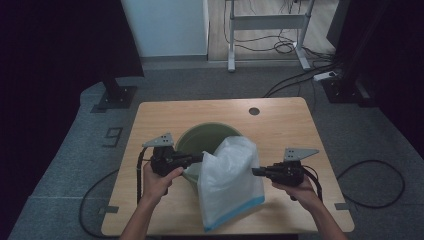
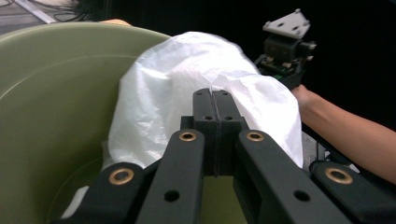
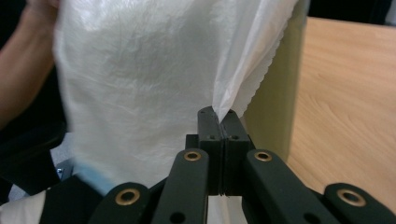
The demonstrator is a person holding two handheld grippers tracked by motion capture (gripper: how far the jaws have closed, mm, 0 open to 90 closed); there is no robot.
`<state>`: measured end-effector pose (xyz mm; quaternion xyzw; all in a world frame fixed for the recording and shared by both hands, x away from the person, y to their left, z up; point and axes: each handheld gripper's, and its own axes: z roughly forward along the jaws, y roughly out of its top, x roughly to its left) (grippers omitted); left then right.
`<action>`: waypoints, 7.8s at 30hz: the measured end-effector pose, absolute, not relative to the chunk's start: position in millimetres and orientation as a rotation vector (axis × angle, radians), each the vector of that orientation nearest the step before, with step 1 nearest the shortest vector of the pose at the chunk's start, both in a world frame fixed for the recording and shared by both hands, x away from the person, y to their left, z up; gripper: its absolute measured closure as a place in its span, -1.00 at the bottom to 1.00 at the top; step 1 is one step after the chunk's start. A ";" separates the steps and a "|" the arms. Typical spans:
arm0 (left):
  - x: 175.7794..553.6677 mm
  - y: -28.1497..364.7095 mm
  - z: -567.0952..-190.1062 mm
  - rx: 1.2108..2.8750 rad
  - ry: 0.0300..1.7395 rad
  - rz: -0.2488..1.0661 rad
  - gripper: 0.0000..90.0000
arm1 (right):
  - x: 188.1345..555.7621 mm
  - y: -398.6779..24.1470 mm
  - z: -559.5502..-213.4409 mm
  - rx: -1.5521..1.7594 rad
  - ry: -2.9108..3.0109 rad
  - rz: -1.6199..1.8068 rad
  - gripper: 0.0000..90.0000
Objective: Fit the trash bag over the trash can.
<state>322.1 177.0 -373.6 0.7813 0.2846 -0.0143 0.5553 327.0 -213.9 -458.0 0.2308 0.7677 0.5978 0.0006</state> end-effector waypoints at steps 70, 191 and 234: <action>313.6 145.2 -358.2 1.943 0.681 0.136 0.99 | 360.9 -128.3 -352.4 0.860 2.278 1.679 0.40; 285.7 153.3 -345.5 1.831 0.643 0.170 1.00 | 284.6 -158.8 -349.7 0.766 2.205 1.883 0.36; 284.0 177.1 -346.2 1.731 0.614 0.109 1.00 | 320.0 -147.9 -343.7 0.855 2.080 1.895 0.99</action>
